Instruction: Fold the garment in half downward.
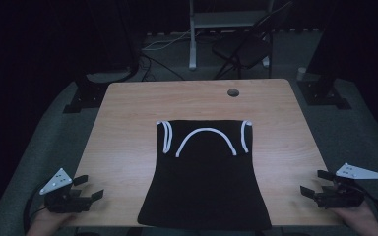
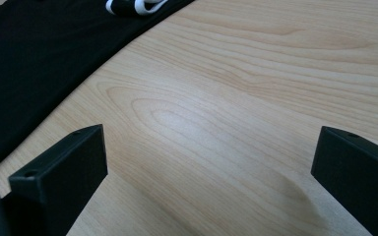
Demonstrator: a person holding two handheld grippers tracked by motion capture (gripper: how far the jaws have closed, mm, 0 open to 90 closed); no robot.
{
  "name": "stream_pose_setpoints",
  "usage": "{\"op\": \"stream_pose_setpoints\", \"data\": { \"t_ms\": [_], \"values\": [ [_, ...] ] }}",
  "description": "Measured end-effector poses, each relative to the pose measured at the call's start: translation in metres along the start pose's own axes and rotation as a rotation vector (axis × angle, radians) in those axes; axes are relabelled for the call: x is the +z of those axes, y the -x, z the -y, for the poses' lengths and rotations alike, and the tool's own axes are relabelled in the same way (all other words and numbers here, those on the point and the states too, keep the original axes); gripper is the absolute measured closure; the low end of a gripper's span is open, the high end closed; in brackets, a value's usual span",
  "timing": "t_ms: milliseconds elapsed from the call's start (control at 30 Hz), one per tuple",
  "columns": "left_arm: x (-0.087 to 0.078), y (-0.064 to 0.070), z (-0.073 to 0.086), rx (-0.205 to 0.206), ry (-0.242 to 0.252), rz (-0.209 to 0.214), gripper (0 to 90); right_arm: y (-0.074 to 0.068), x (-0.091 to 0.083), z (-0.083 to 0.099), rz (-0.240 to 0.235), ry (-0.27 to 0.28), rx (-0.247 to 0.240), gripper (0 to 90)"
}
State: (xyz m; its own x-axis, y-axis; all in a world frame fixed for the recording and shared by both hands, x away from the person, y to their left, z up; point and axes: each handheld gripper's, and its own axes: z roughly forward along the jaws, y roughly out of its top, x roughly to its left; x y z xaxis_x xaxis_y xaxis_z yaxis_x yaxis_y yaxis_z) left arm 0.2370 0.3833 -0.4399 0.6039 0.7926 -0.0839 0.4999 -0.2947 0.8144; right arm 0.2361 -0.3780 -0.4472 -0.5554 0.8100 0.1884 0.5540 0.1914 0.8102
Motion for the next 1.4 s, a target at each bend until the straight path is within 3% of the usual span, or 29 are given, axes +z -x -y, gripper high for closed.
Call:
{"op": "stream_pose_setpoints", "data": {
  "t_ms": [367, 633, 1067, 1233, 1400],
  "values": [
    [0.020, 0.016, -0.014, 0.048, -0.026, 0.044, 11.8, -0.018, 0.021, -0.010, -0.058, -0.053, -0.050, 0.4],
    [0.040, 0.034, -0.027, 0.098, -0.040, 0.099, 11.8, -0.042, 0.041, -0.020, -0.126, -0.047, -0.111, 0.4],
    [0.080, 0.077, -0.049, 0.197, -0.073, 0.209, 11.7, -0.099, 0.085, -0.039, -0.257, -0.069, -0.256, 0.4],
    [0.090, 0.087, -0.054, 0.205, -0.064, 0.236, 11.8, -0.112, 0.097, -0.043, -0.285, -0.085, -0.294, 0.4],
    [0.092, 0.091, -0.056, 0.228, -0.076, 0.236, 11.7, -0.118, 0.102, -0.045, -0.296, -0.096, -0.313, 0.4]
  ]
}}
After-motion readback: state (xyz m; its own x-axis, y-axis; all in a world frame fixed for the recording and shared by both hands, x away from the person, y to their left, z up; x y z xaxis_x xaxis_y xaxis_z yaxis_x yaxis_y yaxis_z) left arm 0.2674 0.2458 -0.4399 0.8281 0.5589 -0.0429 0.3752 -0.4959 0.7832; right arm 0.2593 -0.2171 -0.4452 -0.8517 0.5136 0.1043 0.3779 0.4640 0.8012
